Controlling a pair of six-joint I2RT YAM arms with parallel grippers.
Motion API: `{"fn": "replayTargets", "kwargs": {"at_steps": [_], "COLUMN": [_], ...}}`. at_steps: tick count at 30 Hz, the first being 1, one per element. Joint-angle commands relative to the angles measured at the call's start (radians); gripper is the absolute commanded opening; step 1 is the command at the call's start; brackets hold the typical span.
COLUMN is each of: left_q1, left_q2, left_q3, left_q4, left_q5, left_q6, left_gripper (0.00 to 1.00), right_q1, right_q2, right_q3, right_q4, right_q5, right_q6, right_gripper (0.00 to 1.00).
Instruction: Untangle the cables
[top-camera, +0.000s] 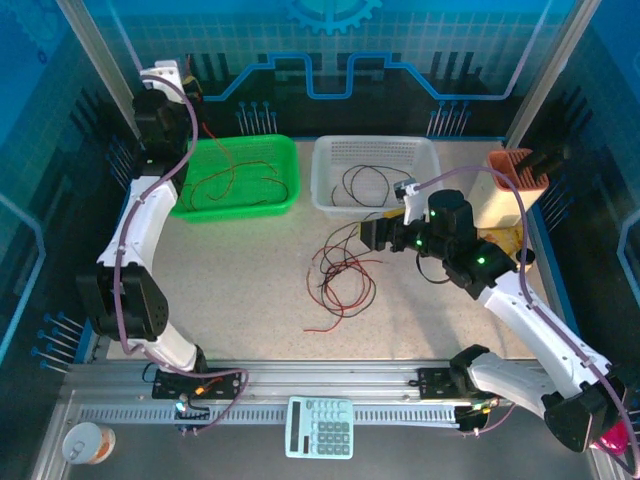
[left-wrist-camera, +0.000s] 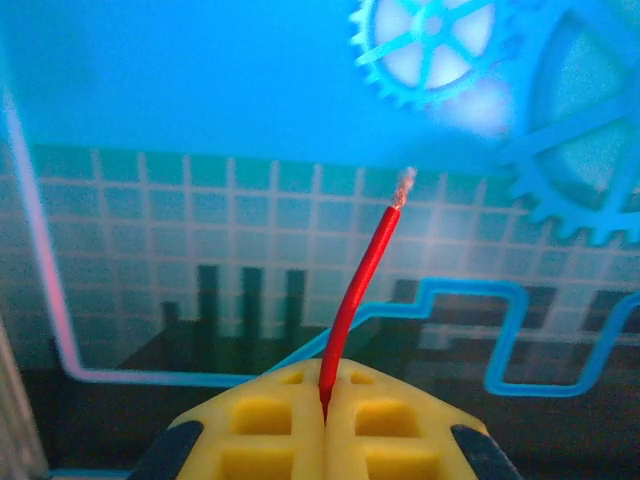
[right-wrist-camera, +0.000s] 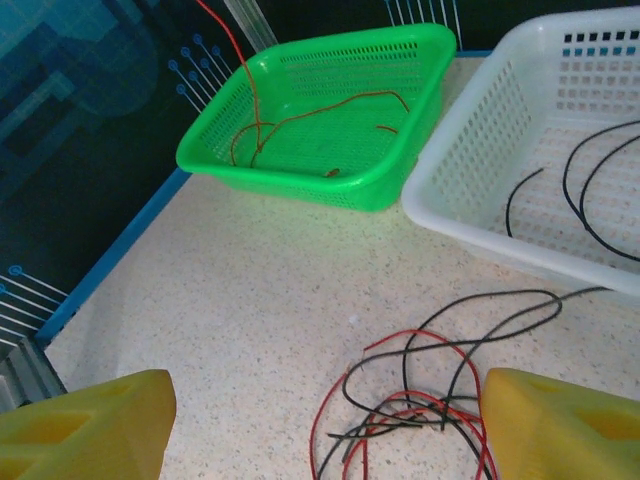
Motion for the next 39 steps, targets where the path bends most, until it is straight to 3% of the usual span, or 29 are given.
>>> {"fn": "replayTargets", "kwargs": {"at_steps": [1,14,21,26,31,39], "left_q1": [0.029,0.016,-0.011,-0.013,-0.014,-0.013], "left_q2": [0.011,0.145,0.171,0.234,0.274,0.275], "left_q3": [-0.021,-0.075,-0.116,-0.050,-0.037,-0.067], "left_q4": [0.074,-0.238,-0.310,-0.440,-0.505,-0.507], "left_q5": [-0.038,0.272,0.301,0.270,0.239,0.206], "left_q6": [0.048,-0.074,-0.123,-0.154,-0.198,-0.232], "left_gripper": [0.00,0.00,0.00,0.03,0.15,0.51], "right_q1": [-0.017,-0.025,-0.026,-0.025,-0.026,-0.026], "right_q2": [-0.003,-0.015,-0.015,-0.016,-0.025,-0.008], "right_q3": [-0.027,-0.041,-0.028,-0.021,-0.021,-0.010], "right_q4": [-0.038,-0.035,-0.039,-0.040,-0.047,-0.053], "right_q5": [0.002,-0.011,-0.013,-0.014,0.002,0.011], "right_q6": [-0.016,0.009,0.012,0.019,0.025,0.027], "right_gripper": [0.81,0.81,0.81,0.81,0.81,0.81]}}
